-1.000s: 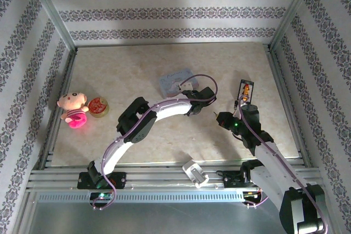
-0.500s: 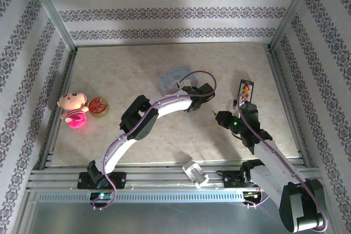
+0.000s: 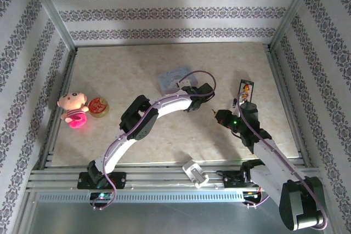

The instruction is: Unlock a padlock with a key

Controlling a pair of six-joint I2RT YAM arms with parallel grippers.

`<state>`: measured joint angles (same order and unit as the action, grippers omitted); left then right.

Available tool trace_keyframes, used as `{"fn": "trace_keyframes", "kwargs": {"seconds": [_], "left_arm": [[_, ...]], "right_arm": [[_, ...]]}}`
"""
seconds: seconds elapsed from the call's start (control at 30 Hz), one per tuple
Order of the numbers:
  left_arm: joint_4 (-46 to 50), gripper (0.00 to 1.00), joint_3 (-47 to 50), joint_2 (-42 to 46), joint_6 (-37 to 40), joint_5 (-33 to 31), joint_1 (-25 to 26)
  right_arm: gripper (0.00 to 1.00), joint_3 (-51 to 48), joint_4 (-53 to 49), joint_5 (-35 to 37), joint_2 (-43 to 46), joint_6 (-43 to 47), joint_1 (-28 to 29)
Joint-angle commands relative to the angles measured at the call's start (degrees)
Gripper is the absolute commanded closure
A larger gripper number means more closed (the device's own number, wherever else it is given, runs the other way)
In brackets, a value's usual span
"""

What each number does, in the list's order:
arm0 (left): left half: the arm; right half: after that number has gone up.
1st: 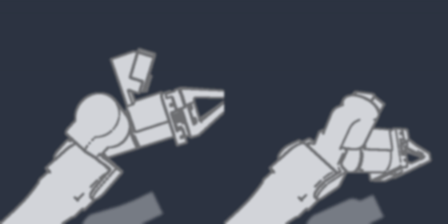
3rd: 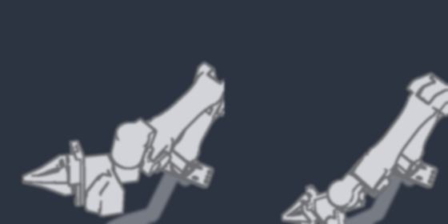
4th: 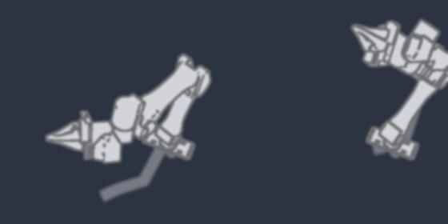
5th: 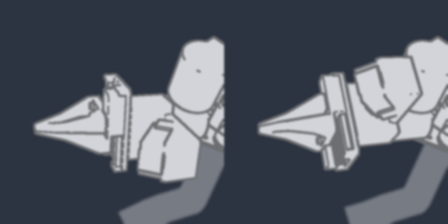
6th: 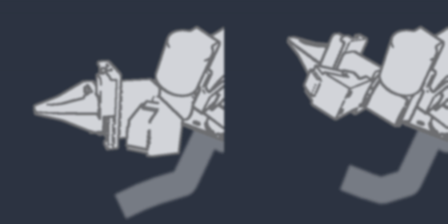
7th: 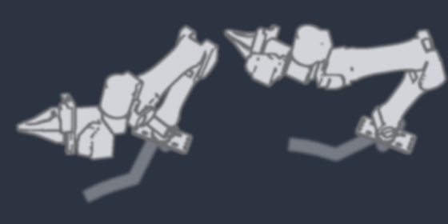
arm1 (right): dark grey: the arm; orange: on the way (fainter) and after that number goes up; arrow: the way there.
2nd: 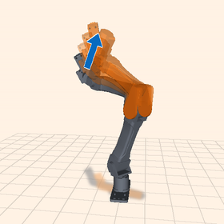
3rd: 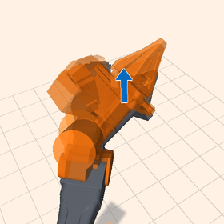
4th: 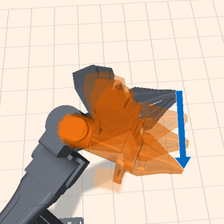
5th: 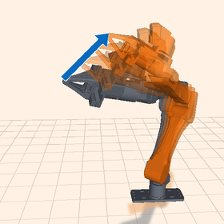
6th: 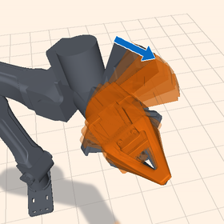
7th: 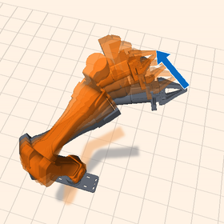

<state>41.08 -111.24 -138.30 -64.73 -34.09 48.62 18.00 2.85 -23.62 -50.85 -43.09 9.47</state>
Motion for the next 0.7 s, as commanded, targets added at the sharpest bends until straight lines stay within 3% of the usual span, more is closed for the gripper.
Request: {"fn": "trace_keyframes", "kwargs": {"seconds": [0.0,0.13,0.27,0.67], "left_arm": [[-0.48,0.76,0.77,-0.19,0.26,1.05,-0.81],[-1.59,0.84,2.2,1.63,-0.41,3.19,-0.89],[-3.96,0.99,4.95,4.47,-2.1,6.95,-0.9],[-22.12,1.0,19.74,15.57,-1.5,18.62,-1.77]], "right_arm": [[1.0,-0.33,1.23,-0.88,0.41,-0.32,-0.47],[1.0,-1.34,3.27,-1.8,-0.92,-0.04,-0.43],[1.0,-3.5,10.1,-3.99,-3.68,-0.22,0.07],[1.0,-3.32,31.25,-1.29,-20.1,0.1,9.59]]}}
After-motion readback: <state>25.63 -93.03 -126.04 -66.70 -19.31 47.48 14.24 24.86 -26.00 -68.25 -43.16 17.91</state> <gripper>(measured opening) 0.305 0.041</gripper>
